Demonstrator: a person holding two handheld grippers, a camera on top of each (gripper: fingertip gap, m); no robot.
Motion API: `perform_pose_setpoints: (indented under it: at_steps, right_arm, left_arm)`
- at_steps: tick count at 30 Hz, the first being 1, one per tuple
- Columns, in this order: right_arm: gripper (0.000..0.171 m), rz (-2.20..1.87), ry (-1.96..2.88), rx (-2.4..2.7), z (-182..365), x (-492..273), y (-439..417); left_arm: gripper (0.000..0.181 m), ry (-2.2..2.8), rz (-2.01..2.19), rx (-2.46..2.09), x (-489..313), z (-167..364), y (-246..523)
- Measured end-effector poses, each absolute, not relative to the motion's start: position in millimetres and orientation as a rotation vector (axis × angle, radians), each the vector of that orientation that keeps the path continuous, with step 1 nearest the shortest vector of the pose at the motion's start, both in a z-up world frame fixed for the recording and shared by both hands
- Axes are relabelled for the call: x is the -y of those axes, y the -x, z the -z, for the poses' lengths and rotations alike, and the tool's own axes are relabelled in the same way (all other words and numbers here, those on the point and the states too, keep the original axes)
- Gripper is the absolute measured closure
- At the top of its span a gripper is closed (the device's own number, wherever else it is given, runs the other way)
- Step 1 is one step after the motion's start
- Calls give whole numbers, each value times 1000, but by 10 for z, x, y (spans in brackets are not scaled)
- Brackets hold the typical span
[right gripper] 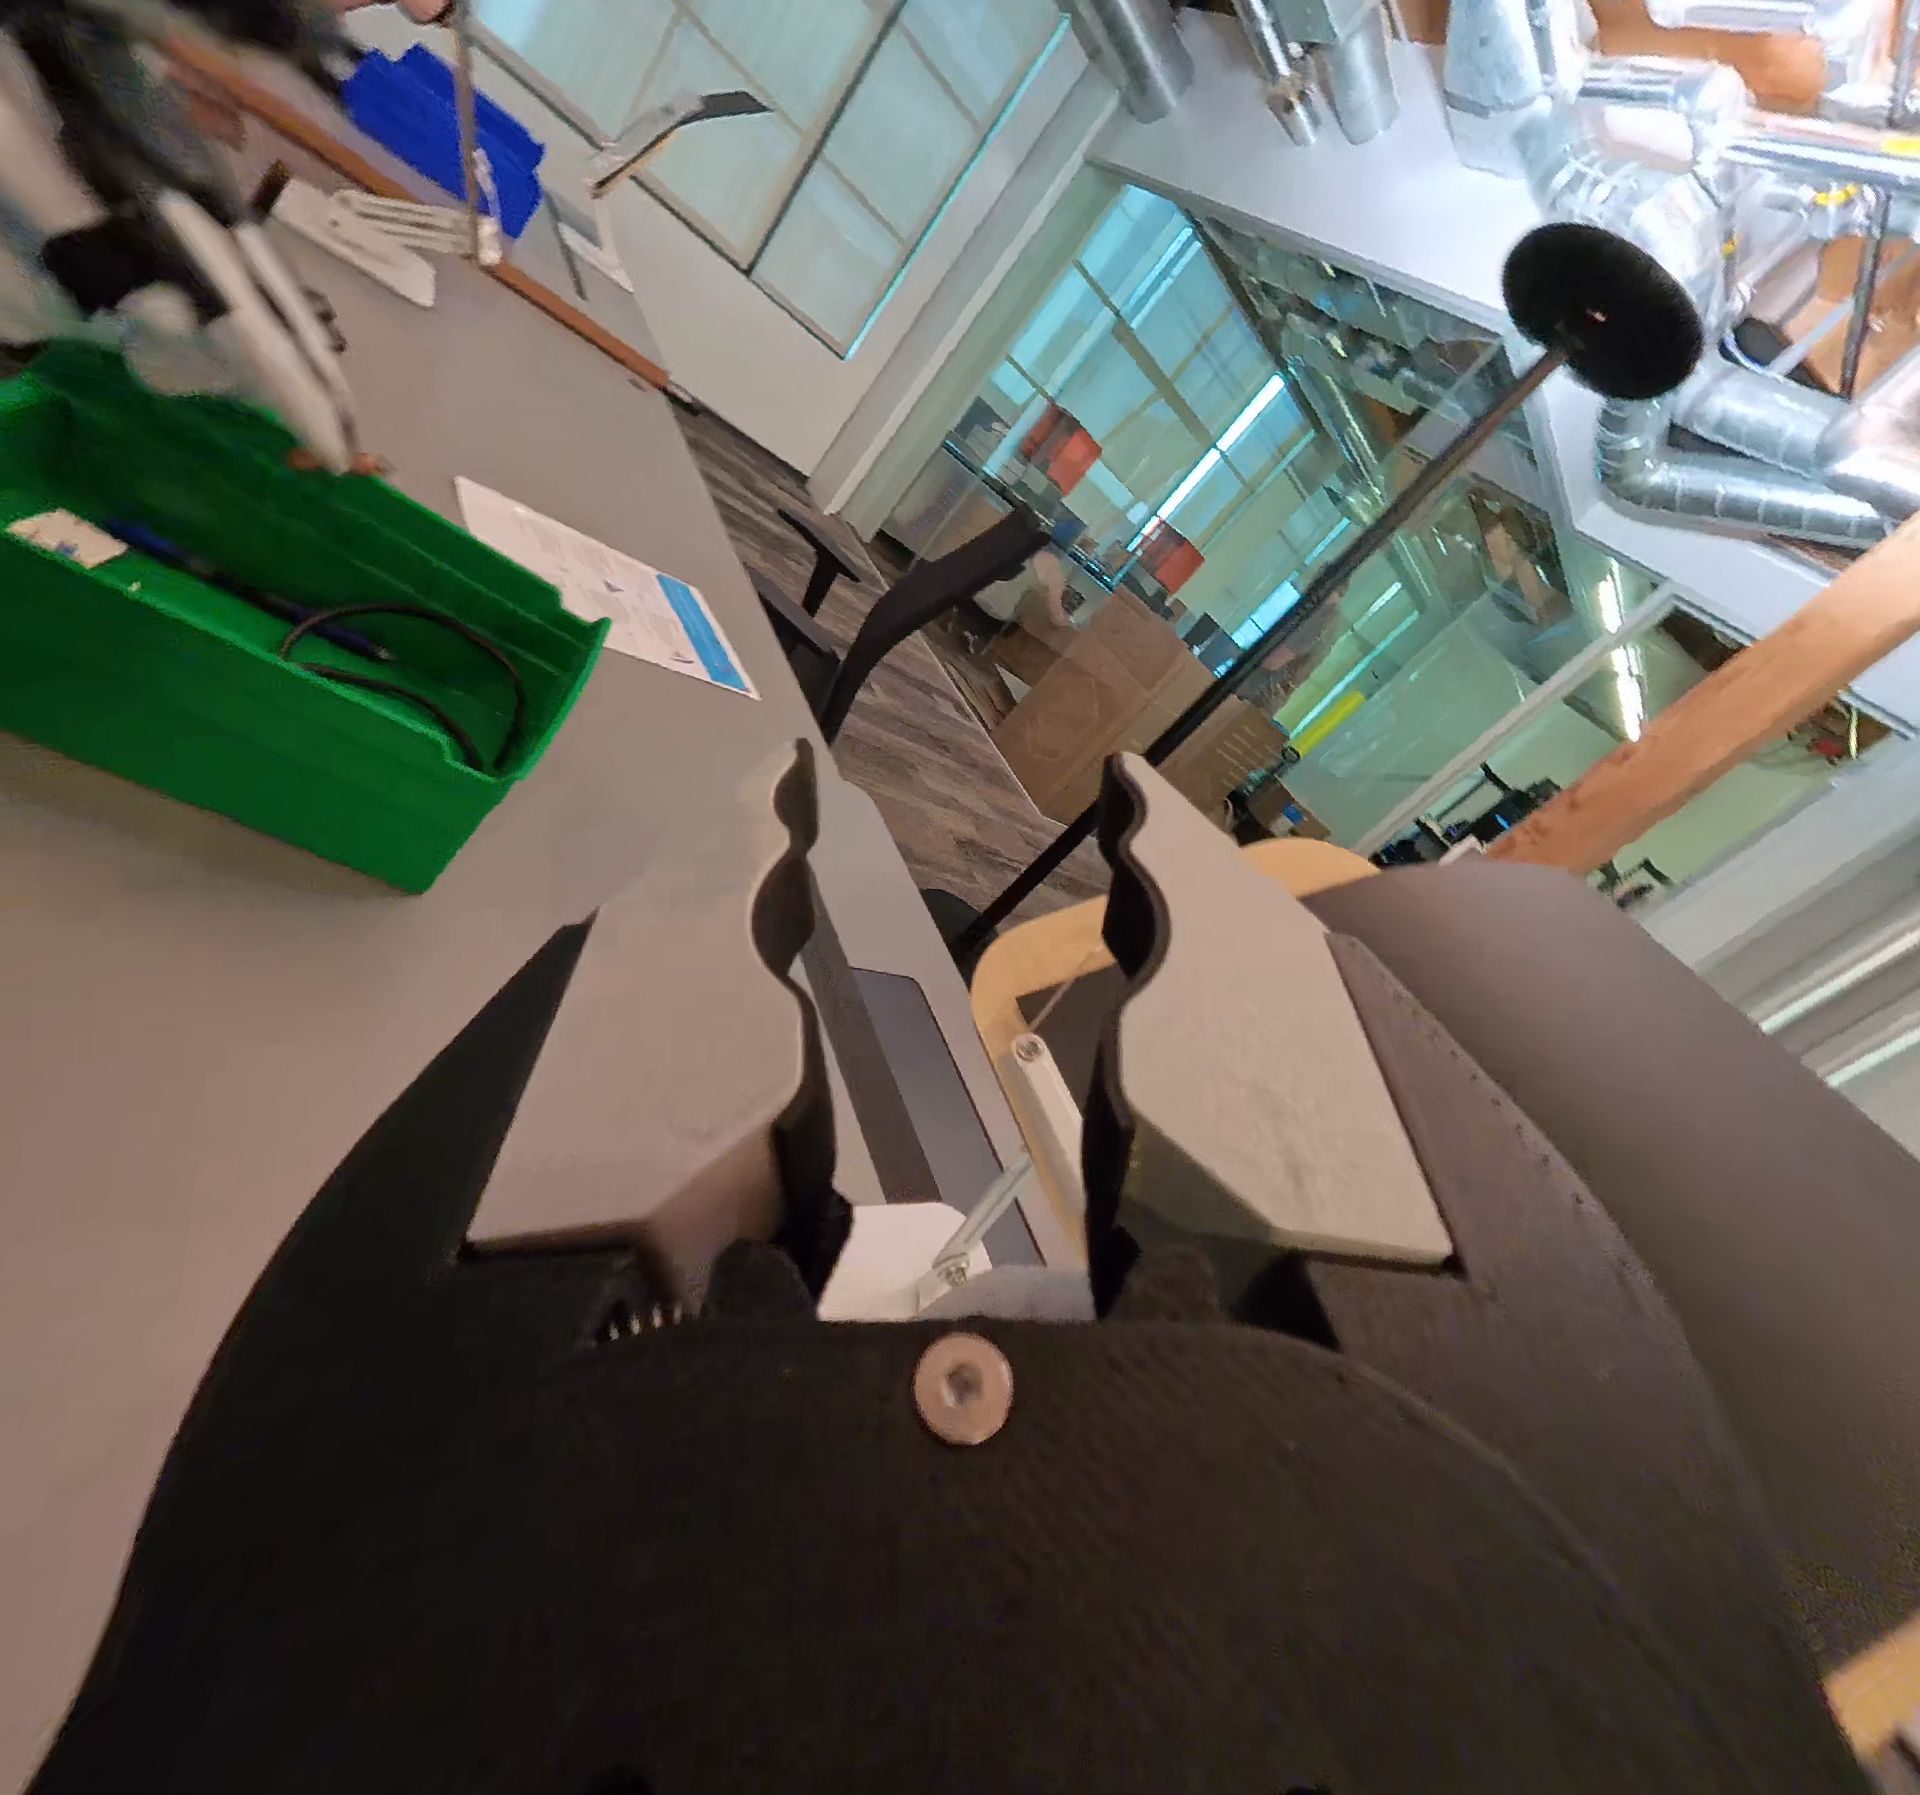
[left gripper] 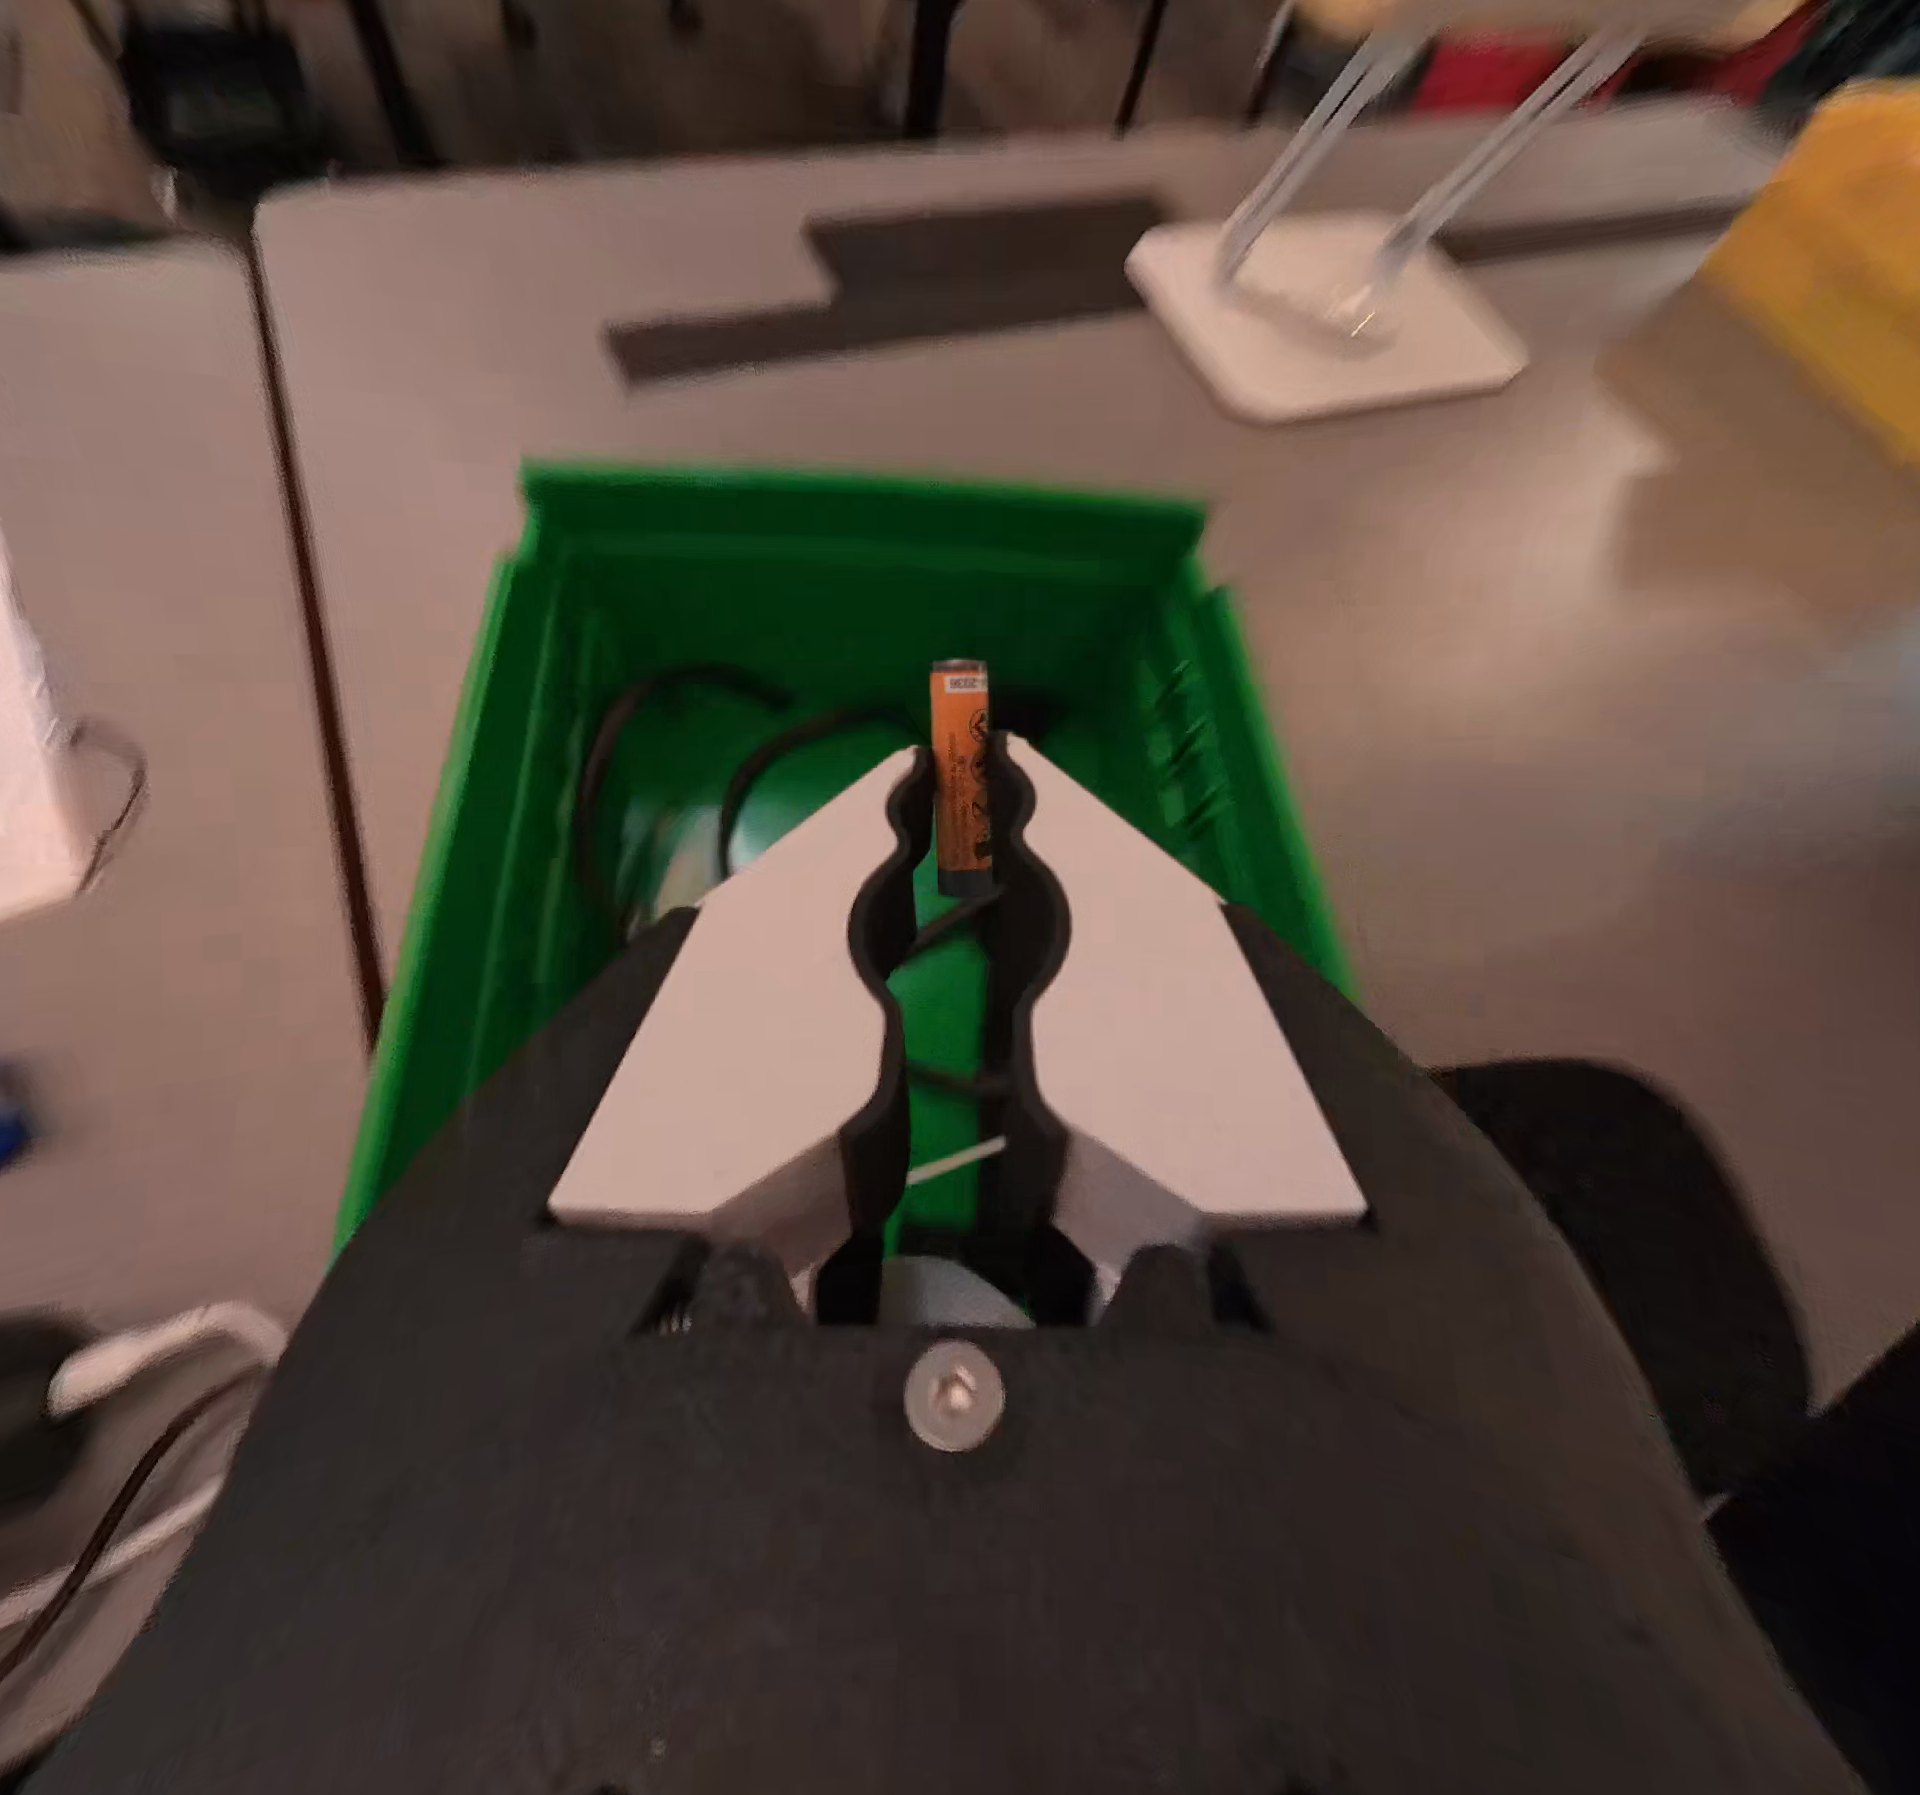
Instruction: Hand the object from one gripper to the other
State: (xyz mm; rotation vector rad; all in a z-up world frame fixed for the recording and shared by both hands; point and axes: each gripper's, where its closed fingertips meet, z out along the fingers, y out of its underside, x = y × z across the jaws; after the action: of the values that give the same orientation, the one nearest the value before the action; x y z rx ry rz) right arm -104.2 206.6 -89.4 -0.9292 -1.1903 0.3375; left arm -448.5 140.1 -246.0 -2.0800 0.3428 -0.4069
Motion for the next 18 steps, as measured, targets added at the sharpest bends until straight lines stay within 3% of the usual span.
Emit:
perform_pose_setpoints:
  at_steps: [3,6,15,18]
  right_arm:
    - [102,-297,880,1279,1037,-1920,1267]
    - [97,-309,831,1350,1182,-1725,1523]
    - [83,-440,744,1508,1683,-1150,2178]
    - [86,-448,732,1540,1799,-1081,2256]
  left_arm:
    - [173,1867,588,-343,-1433,1882,4037]
    - [173,1731,795,-373,-1380,1562,3504]
    - [173,1588,1236,-367,-1231,1606,2332]
    - [173,1553,1322,-348,-1203,1646,2172]
